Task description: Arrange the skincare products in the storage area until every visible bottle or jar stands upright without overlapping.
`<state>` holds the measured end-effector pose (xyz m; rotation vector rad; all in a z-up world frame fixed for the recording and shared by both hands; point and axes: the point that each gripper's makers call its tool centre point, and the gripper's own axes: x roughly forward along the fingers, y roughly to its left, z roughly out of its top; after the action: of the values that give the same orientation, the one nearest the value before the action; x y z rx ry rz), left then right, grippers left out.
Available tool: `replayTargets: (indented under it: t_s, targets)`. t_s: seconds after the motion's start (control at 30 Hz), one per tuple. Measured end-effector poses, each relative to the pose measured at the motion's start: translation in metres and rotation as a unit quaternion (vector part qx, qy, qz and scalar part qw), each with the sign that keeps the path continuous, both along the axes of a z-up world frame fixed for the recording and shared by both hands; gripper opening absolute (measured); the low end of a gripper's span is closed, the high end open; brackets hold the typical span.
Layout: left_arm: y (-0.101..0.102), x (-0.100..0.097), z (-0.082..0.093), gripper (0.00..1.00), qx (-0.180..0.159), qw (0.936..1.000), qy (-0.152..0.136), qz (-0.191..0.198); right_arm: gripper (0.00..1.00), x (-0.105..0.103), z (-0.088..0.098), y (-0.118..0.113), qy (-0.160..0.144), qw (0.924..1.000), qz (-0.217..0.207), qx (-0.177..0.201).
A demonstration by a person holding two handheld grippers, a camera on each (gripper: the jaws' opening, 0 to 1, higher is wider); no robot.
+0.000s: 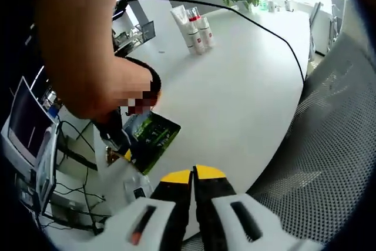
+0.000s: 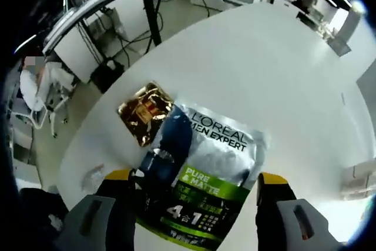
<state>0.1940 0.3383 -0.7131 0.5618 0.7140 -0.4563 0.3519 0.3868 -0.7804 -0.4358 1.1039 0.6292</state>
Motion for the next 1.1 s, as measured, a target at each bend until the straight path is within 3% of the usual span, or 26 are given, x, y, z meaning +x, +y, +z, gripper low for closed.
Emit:
replayTargets:
  t_s: [0.5, 0.6, 0.77, 0.9, 1.1]
  targets:
    - [0.002, 0.000, 0.000, 0.00, 0.003, 1.0000, 0.000, 0.003, 0.58, 0.005, 0.002, -0.017, -0.020, 0.9965, 0.079, 0.018]
    - [0.002, 0.000, -0.001, 0.00, 0.005, 1.0000, 0.002, 0.002, 0.25, 0.001, 0.005, -0.020, -0.022, 0.9914, 0.124, 0.034]
    - [0.003, -0.001, -0.002, 0.00, 0.008, 1.0000, 0.006, 0.002, 0.19, 0.000, 0.005, -0.028, -0.033, 0.9914, 0.121, 0.037]
    - [0.003, 0.000, 0.000, 0.00, 0.011, 0.9999, -0.001, 0.002, 0.15, -0.003, 0.005, -0.031, -0.039, 0.9885, 0.140, 0.043]
    - [0.003, -0.002, -0.006, 0.00, 0.020, 0.9997, 0.013, -0.003, 0.06, -0.013, 0.006, -0.043, -0.039, 0.9836, 0.171, 0.043]
